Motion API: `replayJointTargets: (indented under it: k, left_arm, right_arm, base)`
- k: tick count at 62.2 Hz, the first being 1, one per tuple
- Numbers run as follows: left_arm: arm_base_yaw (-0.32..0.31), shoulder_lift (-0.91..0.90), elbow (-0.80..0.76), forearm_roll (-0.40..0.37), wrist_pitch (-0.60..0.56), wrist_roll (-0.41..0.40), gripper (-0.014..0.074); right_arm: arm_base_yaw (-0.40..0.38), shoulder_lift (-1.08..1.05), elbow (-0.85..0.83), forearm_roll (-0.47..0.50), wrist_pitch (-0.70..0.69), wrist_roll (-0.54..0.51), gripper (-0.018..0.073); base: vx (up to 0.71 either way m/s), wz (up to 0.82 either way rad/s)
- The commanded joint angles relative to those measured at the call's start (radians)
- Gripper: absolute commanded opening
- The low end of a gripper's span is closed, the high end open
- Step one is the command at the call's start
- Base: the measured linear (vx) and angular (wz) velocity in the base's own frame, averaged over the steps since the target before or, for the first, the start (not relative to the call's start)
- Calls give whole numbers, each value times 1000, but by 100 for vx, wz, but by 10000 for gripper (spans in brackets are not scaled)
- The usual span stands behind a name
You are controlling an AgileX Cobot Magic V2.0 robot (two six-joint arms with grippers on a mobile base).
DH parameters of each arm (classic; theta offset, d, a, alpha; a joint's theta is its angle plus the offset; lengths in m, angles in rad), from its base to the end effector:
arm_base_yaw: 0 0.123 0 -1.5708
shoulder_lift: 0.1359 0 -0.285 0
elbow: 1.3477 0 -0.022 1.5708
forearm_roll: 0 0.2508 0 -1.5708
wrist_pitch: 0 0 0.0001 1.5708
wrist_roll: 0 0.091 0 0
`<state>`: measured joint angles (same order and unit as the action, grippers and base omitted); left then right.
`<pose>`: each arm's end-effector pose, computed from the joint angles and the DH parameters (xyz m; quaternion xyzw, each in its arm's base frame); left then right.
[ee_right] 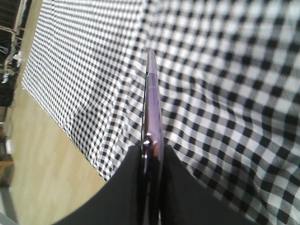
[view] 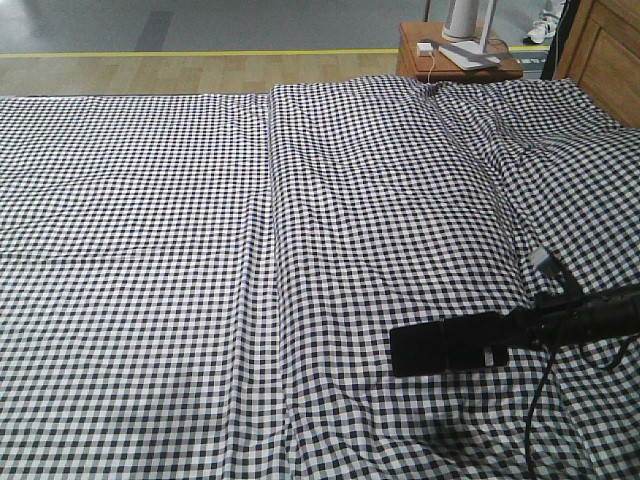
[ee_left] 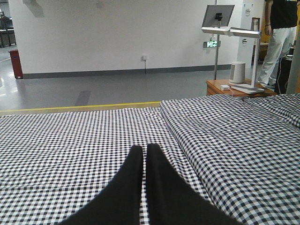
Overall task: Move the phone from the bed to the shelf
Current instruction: 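Lift the phone off the bed with the right gripper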
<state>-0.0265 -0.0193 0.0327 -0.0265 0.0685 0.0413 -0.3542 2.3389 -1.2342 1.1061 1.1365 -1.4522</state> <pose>0.0564 -0.0017 0.1970 0.0152 0.7051 -0.0048 0.7090 0.3661 -0.0567 0.0455 -0.1279 0.8772 0.4353 0.1571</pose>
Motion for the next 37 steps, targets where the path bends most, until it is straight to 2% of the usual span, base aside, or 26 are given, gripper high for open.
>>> replayJointTargets:
  k: [1,18,28,37]
  left_arm:
    - [2,-7,-24,-11,-75,-9,1]
    - [2,-7,-24,-11,-75,-9,1]
    - [2,-7,-24,-11,-75,-9,1]
    - [2,-7,-24,-11,-75,-9,1]
  right_arm:
    - [4,-162,28,35,153,8,-3]
    - [23,-469,119,54,153,40,-3]
    - [117,-622,120,61,152,83,-3]
    - [237,-748,120,84,152,110,-3]
  base:
    - [0,0]
    - [0,0]
    - [0,0]
    - [0,0]
